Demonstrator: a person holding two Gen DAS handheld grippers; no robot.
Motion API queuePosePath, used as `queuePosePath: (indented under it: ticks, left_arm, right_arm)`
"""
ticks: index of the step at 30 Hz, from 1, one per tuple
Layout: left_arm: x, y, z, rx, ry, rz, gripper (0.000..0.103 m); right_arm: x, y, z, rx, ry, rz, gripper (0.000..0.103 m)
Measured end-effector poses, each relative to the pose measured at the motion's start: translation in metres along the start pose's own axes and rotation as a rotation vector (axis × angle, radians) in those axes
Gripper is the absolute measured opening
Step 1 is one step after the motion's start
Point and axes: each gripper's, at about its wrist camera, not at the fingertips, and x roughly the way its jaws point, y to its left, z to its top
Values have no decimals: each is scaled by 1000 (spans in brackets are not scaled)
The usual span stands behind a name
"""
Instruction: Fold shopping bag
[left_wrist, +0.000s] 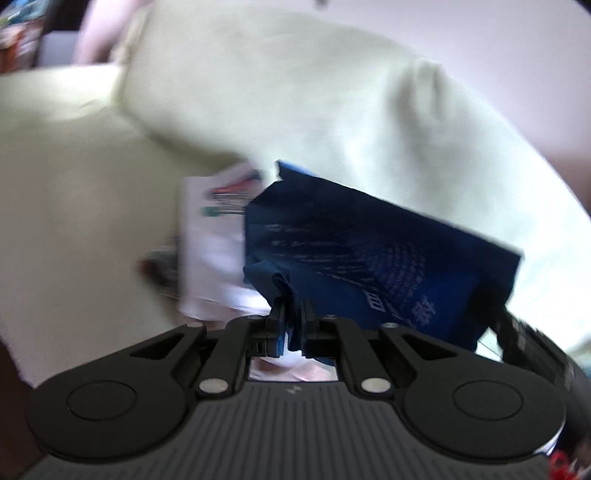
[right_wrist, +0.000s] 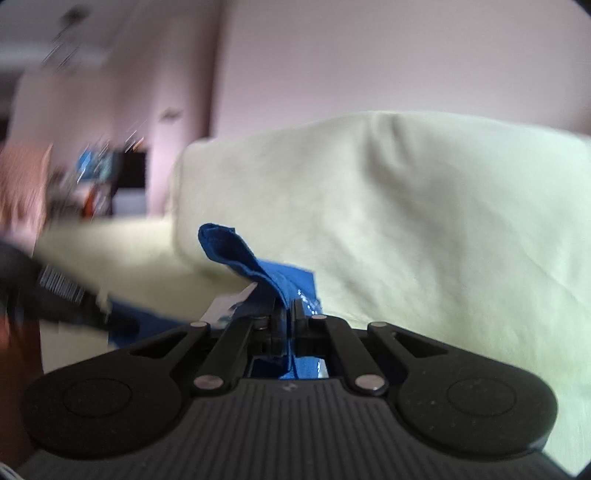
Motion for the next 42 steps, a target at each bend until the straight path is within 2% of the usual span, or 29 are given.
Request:
queuePosePath:
  ticks: [3, 5, 6, 7, 8, 9, 10, 11, 12, 13, 16, 18, 20, 22, 24, 26, 28, 30, 33, 35, 36, 37, 39, 42]
  left_arm:
    - [-19, -52, -39, 83, 55, -90, 6]
    - [-21, -83, -75, 150, 140, -147, 10]
    - [-20, -98, -96, 195, 190, -167, 17]
    - [-20, -107, -111, 227, 232, -175, 20]
    - [-20, -113, -124, 250, 267, -175, 20]
    - [-21, -118, -136, 274, 302, -176, 20]
    - [-23, -120, -144, 285, 322, -171, 25]
    - [-27, -120, -149, 290, 331, -163, 32]
    - [-31, -118, -152, 290, 337, -148, 44]
    - [-36, -113, -152, 283, 336, -129, 52]
    - [-39, -102, -144, 260, 317, -71, 53]
    - [-31, -101, -139, 252, 305, -54, 53]
    - [-9, -108, -138, 253, 319, -41, 53]
    - [17, -114, -140, 260, 358, -29, 52]
    - [34, -123, -145, 276, 396, -29, 52]
    - [46, -124, -147, 260, 426, -29, 53]
    - [56, -123, -150, 237, 455, -29, 53]
    - [66, -122, -152, 209, 486, -38, 53]
    - [81, -122, -161, 165, 527, -59, 49]
    - [88, -123, -165, 168, 542, -50, 15]
    - [90, -124, -167, 176, 549, -52, 0]
    - [91, -125, -167, 180, 551, -52, 0]
    - [85, -139, -170, 243, 534, -84, 0]
    - [76, -168, -180, 304, 549, -199, 0]
  right_arm:
    - [-46, -66, -4, 208, 61, -128, 0]
    - [-70, -111, -21, 336, 115, -244, 1]
    - [-80, -132, -33, 389, 158, -293, 3]
    - [-88, -153, -47, 438, 208, -338, 9]
    - [-97, -173, -60, 487, 257, -383, 11]
    - [-104, -185, -71, 518, 287, -405, 14]
    - [-111, -195, -81, 543, 310, -420, 21]
    - [-119, -203, -92, 572, 334, -432, 26]
    - [-128, -210, -103, 605, 339, -440, 39]
    - [-137, -214, -110, 630, 337, -444, 45]
    - [-147, -209, -110, 595, 305, -443, 45]
    - [-142, -201, -102, 507, 270, -428, 45]
    - [-131, -194, -95, 416, 246, -404, 43]
    - [-111, -192, -94, 368, 264, -399, 41]
    - [-92, -205, -105, 373, 319, -416, 41]
    - [-90, -219, -113, 423, 324, -431, 42]
    - [-90, -234, -123, 488, 333, -427, 50]
    - [-88, -247, -132, 555, 340, -412, 51]
    - [-77, -254, -147, 612, 357, -374, 52]
    - [-72, -255, -154, 611, 358, -360, 51]
    - [-67, -253, -154, 598, 350, -347, 36]
    - [-62, -251, -154, 585, 343, -334, 21]
    - [-58, -249, -152, 574, 329, -316, 17]
    - [-66, -247, -132, 470, 270, -349, 15]
